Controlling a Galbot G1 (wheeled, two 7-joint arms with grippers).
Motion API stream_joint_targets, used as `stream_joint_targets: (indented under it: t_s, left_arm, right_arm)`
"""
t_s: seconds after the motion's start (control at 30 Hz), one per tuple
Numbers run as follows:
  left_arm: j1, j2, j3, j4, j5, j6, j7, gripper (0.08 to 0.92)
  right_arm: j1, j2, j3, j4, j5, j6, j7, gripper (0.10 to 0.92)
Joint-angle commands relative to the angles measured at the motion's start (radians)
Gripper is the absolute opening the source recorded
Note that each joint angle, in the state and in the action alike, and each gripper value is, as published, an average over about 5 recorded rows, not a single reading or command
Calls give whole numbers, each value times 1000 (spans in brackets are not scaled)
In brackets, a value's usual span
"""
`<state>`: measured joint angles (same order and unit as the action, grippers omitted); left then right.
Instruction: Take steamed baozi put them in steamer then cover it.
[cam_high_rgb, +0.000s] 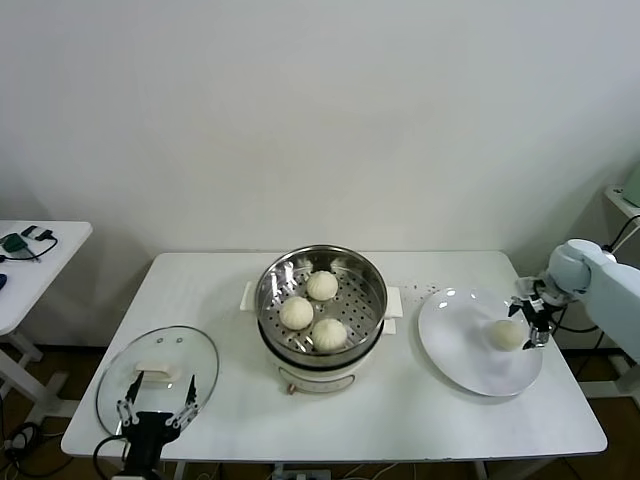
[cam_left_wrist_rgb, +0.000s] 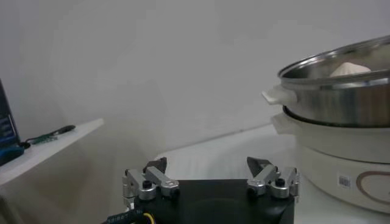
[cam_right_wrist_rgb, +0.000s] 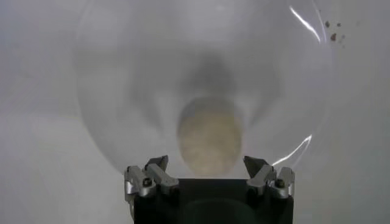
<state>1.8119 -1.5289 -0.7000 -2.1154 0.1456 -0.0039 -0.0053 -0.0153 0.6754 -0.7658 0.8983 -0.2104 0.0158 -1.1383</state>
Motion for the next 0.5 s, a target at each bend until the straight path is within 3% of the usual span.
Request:
stream_joint_targets:
  t_s: [0.03, 0.37, 0.5]
  left_arm:
    - [0, 2, 2, 2, 1, 1, -5, 823]
    - [0, 1, 1, 1, 3, 2, -8, 823]
    - [-1, 1, 1, 2, 2, 1, -8, 823]
  right_arm:
    - [-62, 59, 75, -65, -51, 1, 6, 823]
    - [-48, 97, 90, -115, -55, 11, 3, 823]
    - [-41, 100, 86, -121, -54, 12, -4, 772]
